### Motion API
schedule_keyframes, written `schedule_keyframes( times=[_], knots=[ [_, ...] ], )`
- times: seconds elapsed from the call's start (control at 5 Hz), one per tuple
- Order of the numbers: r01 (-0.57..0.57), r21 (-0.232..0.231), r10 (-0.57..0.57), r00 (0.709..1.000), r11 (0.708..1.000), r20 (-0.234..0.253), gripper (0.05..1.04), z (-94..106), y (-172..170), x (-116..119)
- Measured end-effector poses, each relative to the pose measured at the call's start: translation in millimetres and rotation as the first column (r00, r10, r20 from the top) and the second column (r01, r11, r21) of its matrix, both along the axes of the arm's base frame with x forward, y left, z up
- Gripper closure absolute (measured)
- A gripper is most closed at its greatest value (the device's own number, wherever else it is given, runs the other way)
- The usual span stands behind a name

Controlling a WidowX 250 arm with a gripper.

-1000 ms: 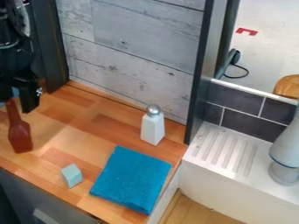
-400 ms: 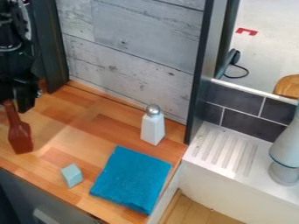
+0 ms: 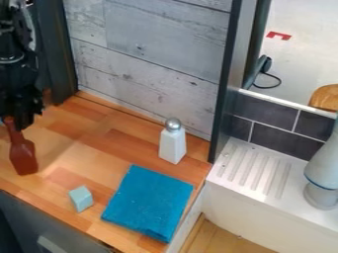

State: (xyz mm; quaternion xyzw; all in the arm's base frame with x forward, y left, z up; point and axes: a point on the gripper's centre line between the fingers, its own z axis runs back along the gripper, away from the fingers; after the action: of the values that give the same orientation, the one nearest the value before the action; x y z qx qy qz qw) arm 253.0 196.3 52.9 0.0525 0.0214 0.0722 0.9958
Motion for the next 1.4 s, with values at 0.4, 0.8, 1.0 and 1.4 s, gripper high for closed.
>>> schedule_keyframes(
  times=[0.4, 0.8, 1.0, 1.4],
  knots=[
    [0.022, -0.023, -0.022, 1.000, 0.999, 0.009, 0.777, 1.5, -4, 0],
    [0.064, -0.069, -0.057, 0.993, 0.996, 0.105, 0.777, 39.2, -21, 44],
    [0.111, -0.075, -0.100, 0.984, 0.991, 0.144, 0.777, 60.4, -37, 74],
    [0.223, -0.098, -0.211, 0.970, 0.970, 0.119, 0.777, 51.8, -86, 139]
  ],
)
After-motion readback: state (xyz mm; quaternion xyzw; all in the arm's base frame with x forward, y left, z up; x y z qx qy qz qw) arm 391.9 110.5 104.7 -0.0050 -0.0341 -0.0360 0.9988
